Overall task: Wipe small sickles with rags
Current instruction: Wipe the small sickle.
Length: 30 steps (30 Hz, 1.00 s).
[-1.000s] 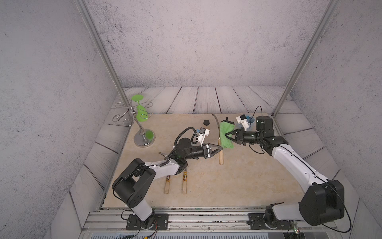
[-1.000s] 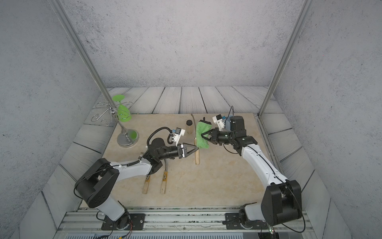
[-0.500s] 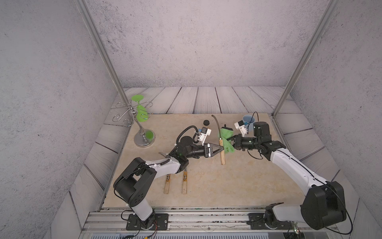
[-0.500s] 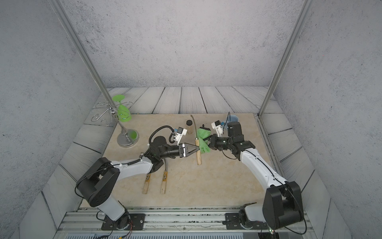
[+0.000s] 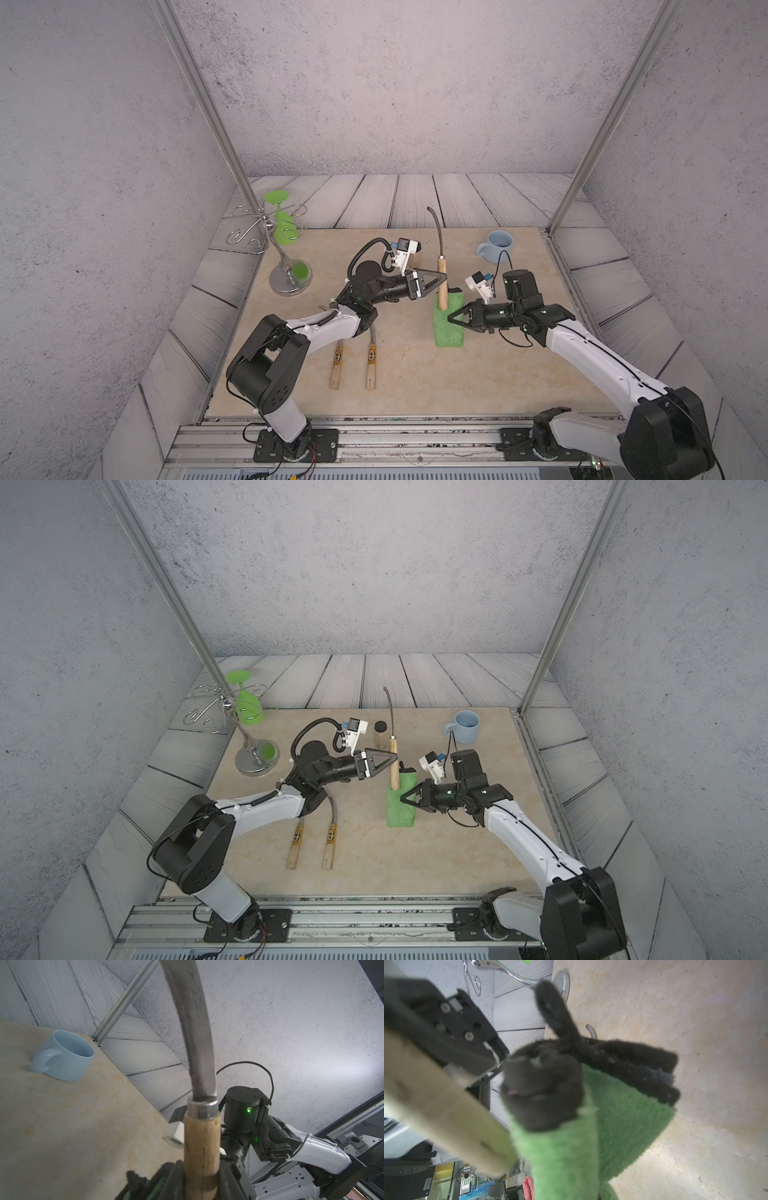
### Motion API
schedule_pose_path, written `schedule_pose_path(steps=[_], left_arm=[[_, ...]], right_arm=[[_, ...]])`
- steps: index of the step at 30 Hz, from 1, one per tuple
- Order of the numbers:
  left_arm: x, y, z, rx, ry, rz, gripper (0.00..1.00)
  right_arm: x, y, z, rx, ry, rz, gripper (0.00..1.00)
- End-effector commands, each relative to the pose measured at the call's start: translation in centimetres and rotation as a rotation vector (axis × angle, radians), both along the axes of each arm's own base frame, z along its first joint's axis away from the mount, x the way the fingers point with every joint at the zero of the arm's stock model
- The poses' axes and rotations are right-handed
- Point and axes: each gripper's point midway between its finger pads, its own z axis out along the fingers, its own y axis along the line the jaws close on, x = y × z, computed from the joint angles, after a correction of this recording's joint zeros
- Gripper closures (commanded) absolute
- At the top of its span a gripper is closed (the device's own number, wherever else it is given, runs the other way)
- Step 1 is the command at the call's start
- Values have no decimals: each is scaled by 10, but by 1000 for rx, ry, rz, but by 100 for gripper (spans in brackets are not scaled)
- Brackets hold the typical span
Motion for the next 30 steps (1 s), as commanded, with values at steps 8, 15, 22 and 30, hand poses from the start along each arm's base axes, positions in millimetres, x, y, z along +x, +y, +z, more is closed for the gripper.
schedule_pose_path(steps=[8, 15, 22, 30], left_arm=[[-8, 19, 16, -26, -44, 14, 100], [-23, 22, 12, -43, -16, -30, 100], [-22, 18, 14, -73, -2, -52, 100], [-21, 8, 21, -102, 4, -87, 100]], right_arm=[[27, -35, 56, -1, -142, -149, 91], [65, -31, 125, 154, -254, -164, 91], [75, -4, 145, 237, -247, -67, 90], [73, 29, 128, 214, -221, 18, 90]])
